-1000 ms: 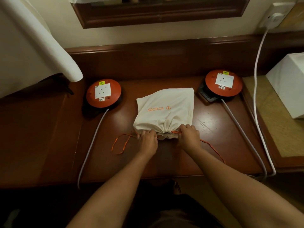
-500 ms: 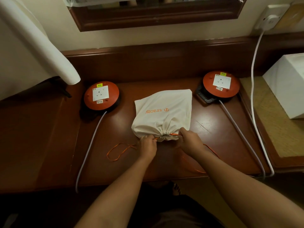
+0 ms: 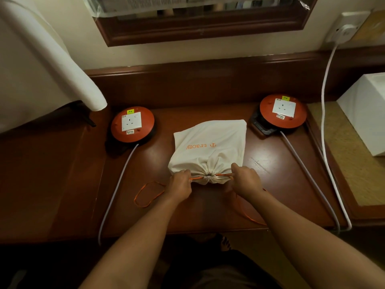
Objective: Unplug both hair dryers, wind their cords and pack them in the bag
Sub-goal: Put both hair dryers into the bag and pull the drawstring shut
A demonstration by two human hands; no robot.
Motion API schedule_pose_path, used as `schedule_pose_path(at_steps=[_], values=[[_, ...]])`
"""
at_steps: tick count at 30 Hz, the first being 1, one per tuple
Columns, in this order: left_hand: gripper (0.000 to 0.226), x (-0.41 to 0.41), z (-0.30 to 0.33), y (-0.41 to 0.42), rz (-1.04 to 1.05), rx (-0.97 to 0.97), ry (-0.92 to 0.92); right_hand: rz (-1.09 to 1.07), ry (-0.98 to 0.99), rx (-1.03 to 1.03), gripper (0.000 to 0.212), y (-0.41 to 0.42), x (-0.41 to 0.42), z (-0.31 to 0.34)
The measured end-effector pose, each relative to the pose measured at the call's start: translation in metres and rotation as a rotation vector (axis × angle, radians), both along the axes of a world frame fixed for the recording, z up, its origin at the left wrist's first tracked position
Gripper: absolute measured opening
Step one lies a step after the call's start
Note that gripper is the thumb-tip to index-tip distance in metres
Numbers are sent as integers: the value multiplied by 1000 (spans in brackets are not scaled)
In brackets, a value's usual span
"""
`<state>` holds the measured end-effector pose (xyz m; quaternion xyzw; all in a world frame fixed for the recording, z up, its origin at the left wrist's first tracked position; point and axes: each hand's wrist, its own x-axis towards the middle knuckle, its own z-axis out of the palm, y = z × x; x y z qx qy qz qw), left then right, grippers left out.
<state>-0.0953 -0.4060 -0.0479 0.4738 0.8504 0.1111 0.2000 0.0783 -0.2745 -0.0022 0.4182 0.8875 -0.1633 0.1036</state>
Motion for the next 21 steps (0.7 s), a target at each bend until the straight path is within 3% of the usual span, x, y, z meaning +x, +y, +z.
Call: schedule_pose_path(at_steps=[4,6,9,11,14,16,21], values=[[11,-1,0,-2,-29,2,-57,-77,114,-52,2,3,10,-18],[14,2,1,-8,-31,-16,27,-217,254,-167,6,0,18,-27],[22,18,1,-23,181,88,76,-449,481,-274,14,-16,28,-23],[15,38,3,-29,488,153,-184,-677,600,-438,28,-28,28,-24],[21,65,4,-22,989,124,-1036,-1155,731,-952,41,-32,19,-35],[33,72,3,-13,1175,170,-1401,-1283,733,-1144,50,-30,11,-42],[52,63,-3,11,1358,365,-1596,-1420,932,-1238,43,-25,-14,-47]])
